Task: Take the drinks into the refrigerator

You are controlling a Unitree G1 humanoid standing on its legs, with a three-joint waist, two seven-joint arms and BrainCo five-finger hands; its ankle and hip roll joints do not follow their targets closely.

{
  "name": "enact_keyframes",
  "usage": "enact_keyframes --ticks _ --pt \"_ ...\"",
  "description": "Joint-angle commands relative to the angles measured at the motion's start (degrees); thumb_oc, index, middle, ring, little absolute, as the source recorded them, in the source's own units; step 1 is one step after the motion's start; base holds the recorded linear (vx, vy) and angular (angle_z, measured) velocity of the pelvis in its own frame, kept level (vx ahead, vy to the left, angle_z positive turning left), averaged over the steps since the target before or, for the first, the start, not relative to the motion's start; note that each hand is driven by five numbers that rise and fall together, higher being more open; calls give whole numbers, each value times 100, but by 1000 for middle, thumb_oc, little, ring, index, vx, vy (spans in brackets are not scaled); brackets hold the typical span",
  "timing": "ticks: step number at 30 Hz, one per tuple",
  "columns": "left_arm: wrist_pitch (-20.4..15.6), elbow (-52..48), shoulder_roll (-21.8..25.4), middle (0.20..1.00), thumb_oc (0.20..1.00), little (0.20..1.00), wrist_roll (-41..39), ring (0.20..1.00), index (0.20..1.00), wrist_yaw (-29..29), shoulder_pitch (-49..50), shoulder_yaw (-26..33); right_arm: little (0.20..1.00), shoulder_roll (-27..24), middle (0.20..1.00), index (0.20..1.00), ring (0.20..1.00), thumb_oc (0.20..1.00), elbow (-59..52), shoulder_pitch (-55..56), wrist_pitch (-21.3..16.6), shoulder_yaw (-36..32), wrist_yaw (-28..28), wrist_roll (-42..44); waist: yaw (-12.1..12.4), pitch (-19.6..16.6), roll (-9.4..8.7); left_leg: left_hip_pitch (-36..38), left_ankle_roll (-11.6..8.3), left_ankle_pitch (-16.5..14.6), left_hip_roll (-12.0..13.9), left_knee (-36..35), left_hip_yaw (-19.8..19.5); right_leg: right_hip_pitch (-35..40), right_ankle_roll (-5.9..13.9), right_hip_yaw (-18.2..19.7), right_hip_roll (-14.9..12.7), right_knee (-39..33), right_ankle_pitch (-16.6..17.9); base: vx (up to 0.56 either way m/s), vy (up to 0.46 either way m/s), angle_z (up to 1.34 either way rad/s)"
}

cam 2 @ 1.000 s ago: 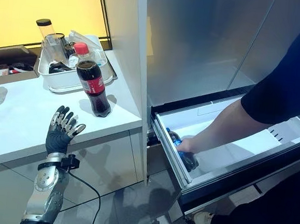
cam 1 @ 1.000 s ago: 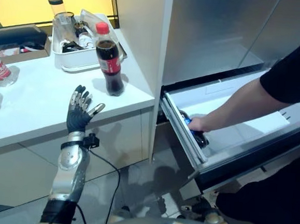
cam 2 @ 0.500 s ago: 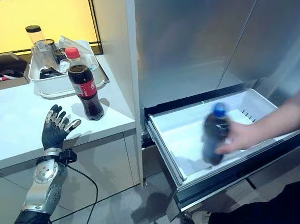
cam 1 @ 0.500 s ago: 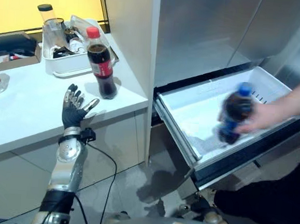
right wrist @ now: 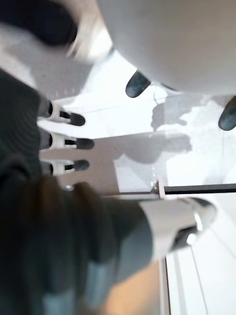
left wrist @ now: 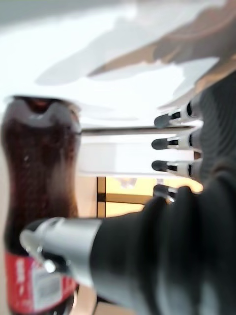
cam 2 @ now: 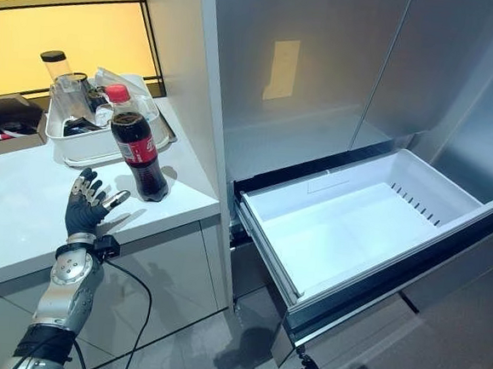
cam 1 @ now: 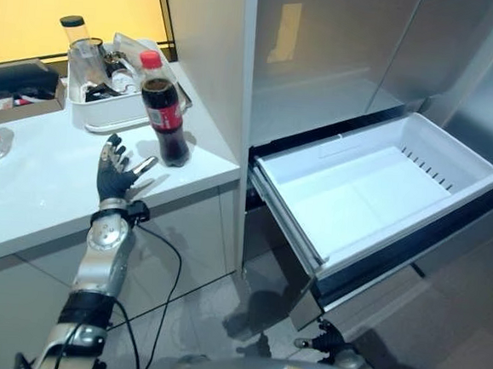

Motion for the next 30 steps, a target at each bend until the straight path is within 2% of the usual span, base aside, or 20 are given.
enact_keyframes --ticks 1,14,22,30 --pt "-196 282 280 1000 1000 1000 -90 1000 1000 1 -992 54 1000 156 1000 1000 1000 1000 25 -29 -50 345 14 -134 -122 174 16 117 368 -558 -425 5 122 174 136 -1 139 464 -360 0 0 0" --pt "-31 1354 772 1000 1000 1000 -524 1000 1000 -189 -1935 -332 1000 166 1000 1000 1000 1000 147 -13 -17 433 8 -53 -274 157 69 146 347 -561 -409 5 216 157 142 84 185 446 -342 4 -3 -6" --pt "248 2055 1205 1000 1000 1000 -924 1000 1000 -867 -2764 -926 1000 202 1000 1000 1000 1000 286 -117 39 473 98 104 -348 157 113 158 337 -558 -405 5 265 153 156 153 213 420 -314 2 -1 -2" --pt "339 2907 1000 1000 1000 1000 -1040 1000 1000 -885 -3370 -1143 1000 229 1000 1000 1000 1000 324 -221 33 482 50 257 -442 155 145 184 334 -561 -398 5 311 149 155 217 245 414 -310 8 -3 -7"
